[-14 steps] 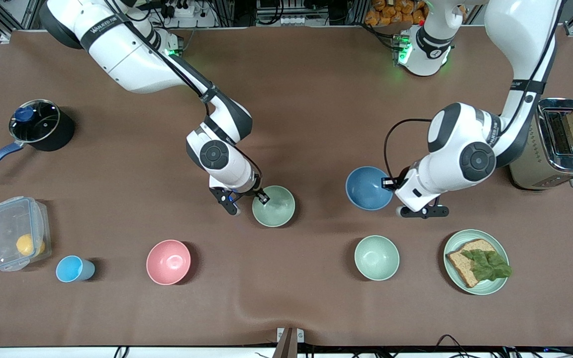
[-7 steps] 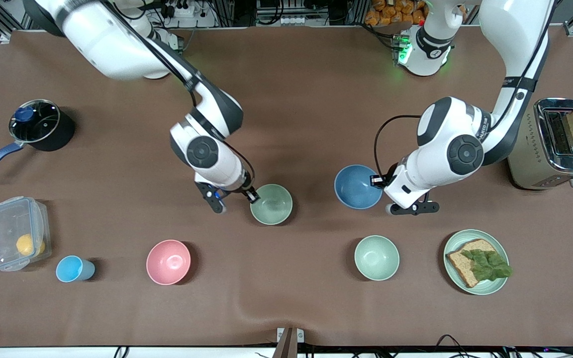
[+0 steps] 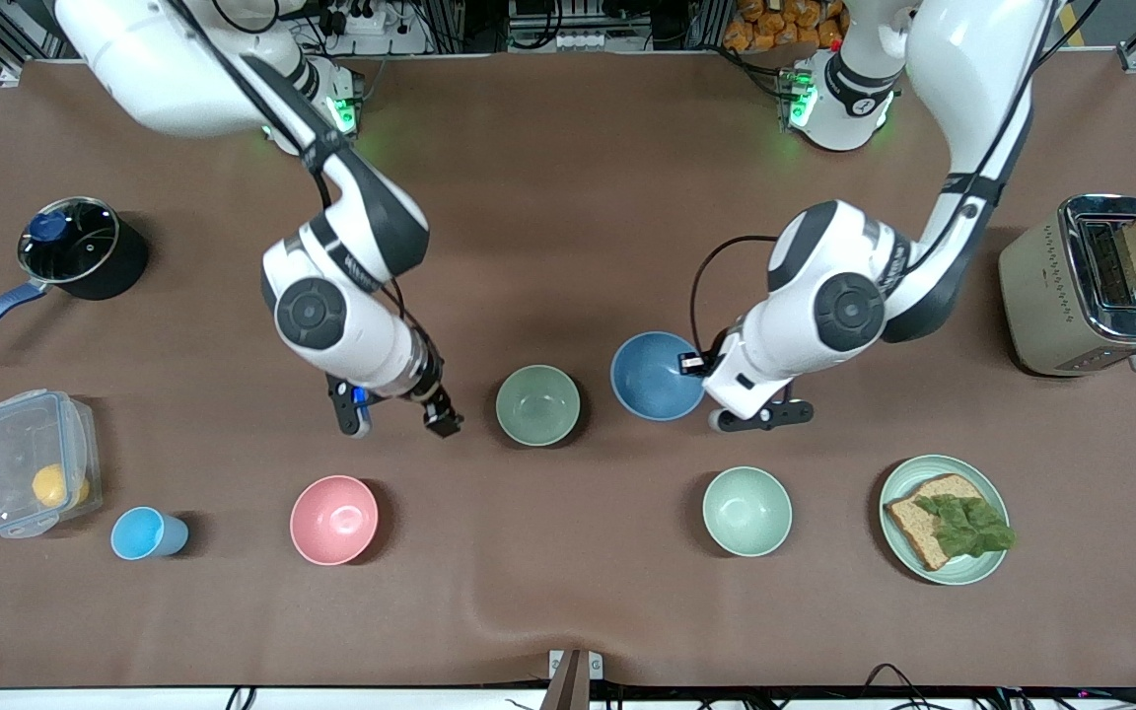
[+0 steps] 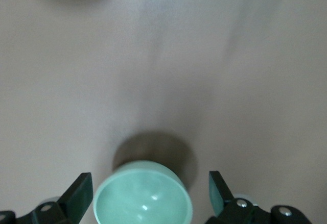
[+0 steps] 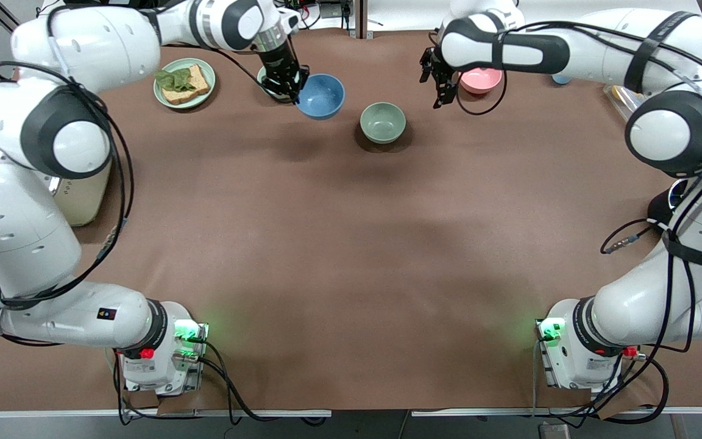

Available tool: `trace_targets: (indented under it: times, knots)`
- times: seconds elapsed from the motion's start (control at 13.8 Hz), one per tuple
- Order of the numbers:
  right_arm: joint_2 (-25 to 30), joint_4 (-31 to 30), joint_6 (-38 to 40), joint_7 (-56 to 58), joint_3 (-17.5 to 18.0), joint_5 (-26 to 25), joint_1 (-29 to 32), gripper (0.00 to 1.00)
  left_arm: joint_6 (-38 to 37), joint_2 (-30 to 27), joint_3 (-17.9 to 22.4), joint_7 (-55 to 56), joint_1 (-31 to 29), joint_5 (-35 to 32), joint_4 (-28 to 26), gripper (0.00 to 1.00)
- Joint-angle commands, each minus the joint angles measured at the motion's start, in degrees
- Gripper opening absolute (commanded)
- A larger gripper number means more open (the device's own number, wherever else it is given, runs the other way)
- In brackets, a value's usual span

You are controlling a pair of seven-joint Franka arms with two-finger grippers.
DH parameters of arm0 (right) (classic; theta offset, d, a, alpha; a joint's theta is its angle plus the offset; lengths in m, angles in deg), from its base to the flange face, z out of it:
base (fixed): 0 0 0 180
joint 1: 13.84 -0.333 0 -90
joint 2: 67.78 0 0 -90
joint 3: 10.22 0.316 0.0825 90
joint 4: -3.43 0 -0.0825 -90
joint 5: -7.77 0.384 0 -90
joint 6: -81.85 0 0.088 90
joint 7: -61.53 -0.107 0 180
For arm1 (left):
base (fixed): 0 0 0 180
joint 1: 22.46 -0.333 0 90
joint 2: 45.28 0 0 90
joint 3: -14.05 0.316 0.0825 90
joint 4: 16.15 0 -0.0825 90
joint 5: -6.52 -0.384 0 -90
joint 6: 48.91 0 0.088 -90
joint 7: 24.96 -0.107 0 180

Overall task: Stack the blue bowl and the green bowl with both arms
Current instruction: 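Lower the blue bowl into the green bowl with the left gripper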

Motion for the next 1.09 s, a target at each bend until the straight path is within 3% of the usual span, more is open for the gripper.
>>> trace_targets:
  times: [0.0,0.58,0.87,1.02]
  knots:
    - [-7.1,1.13,-8.29,-4.95,-0.48,0.26,-2.22,1.0,-1.15,2.23,0.49,3.42,2.11,0.18,3.23,0.0]
    - [-10.02,1.04,-11.13,-6.19,-2.6,0.61,-4.24,1.0,-0.19,6.27,1.54,12.92,8.26,-0.09,6.84,0.0]
    - [-10.19,1.04,-11.13,-7.07,-2.86,0.52,-4.24,1.0,0.61,8.9,8.56,15.65,17.03,0.0,10.17,0.0]
    - [-10.28,1.04,-11.05,-7.07,-2.95,0.35,-4.24,1.0,0.69,10.13,9.98,16.88,19.07,0.09,12.1,0.0]
